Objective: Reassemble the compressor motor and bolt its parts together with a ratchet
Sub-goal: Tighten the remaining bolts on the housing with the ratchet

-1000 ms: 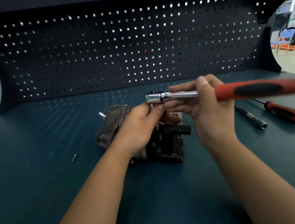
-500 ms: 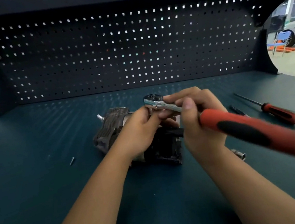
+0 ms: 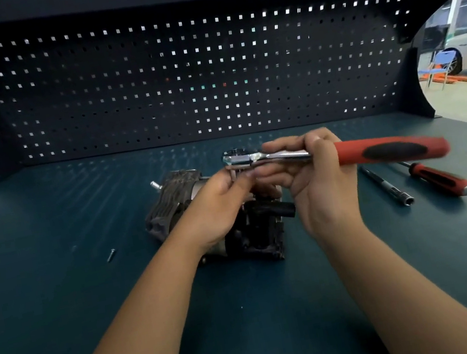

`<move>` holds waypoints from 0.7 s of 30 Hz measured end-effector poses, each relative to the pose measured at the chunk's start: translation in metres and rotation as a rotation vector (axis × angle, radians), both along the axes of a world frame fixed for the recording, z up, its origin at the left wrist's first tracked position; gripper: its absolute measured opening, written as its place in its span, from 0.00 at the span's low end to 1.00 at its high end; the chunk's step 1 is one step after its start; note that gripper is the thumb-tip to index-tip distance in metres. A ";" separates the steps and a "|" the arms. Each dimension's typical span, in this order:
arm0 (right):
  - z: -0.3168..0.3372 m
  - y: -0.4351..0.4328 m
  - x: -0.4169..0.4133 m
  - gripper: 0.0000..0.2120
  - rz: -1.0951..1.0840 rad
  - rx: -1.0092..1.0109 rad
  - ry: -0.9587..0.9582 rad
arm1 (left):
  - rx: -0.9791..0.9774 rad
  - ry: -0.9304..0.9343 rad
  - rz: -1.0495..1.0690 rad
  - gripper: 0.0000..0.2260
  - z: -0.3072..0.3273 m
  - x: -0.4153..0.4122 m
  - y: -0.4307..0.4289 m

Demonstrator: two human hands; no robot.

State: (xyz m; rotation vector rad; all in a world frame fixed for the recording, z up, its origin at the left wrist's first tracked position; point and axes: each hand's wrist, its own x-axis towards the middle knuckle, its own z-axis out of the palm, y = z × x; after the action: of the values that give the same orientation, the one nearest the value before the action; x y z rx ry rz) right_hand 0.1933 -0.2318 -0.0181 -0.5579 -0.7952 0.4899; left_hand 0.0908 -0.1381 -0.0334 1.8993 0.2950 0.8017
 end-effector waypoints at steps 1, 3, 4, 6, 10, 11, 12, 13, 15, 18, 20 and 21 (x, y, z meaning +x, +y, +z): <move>-0.003 0.000 -0.005 0.08 -0.089 0.045 -0.068 | 0.031 0.005 0.030 0.11 -0.001 0.000 0.001; -0.011 -0.001 -0.011 0.10 -0.300 0.130 -0.255 | 0.045 -0.067 0.086 0.07 -0.003 0.001 0.001; -0.014 0.000 -0.012 0.13 -0.404 0.160 -0.369 | 0.024 -0.134 0.112 0.03 -0.002 0.001 0.000; -0.017 0.000 -0.013 0.15 -0.537 0.199 -0.560 | -0.050 -0.230 0.151 0.04 -0.002 0.001 -0.002; -0.020 -0.001 -0.011 0.15 -0.547 0.235 -0.648 | -0.183 -0.282 0.123 0.07 0.000 0.000 -0.002; -0.019 -0.003 -0.011 0.16 -0.512 0.234 -0.628 | -0.206 -0.283 0.110 0.07 0.001 0.000 -0.002; -0.017 -0.004 -0.010 0.15 -0.444 0.219 -0.574 | -0.229 -0.284 0.093 0.07 0.001 -0.001 -0.002; -0.014 -0.005 -0.009 0.14 -0.356 0.188 -0.486 | -0.243 -0.286 0.076 0.07 0.001 -0.001 -0.002; -0.007 -0.007 -0.003 0.09 -0.189 0.076 -0.272 | -0.249 -0.283 0.062 0.08 0.001 -0.001 -0.003; 0.002 -0.005 0.009 0.13 0.086 -0.085 0.002 | -0.252 -0.278 0.060 0.08 0.002 -0.002 -0.004; 0.005 -0.004 0.014 0.18 0.281 -0.139 0.207 | -0.273 -0.279 0.051 0.08 0.003 -0.002 -0.005; 0.005 -0.004 0.016 0.20 0.362 -0.145 0.298 | -0.279 -0.280 0.043 0.07 0.002 -0.002 -0.005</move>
State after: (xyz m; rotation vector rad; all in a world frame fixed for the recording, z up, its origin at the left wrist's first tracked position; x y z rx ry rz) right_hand 0.2096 -0.2357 -0.0128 -0.4604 -0.5776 0.9476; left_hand 0.0887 -0.1435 -0.0310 1.5043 0.2592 0.9885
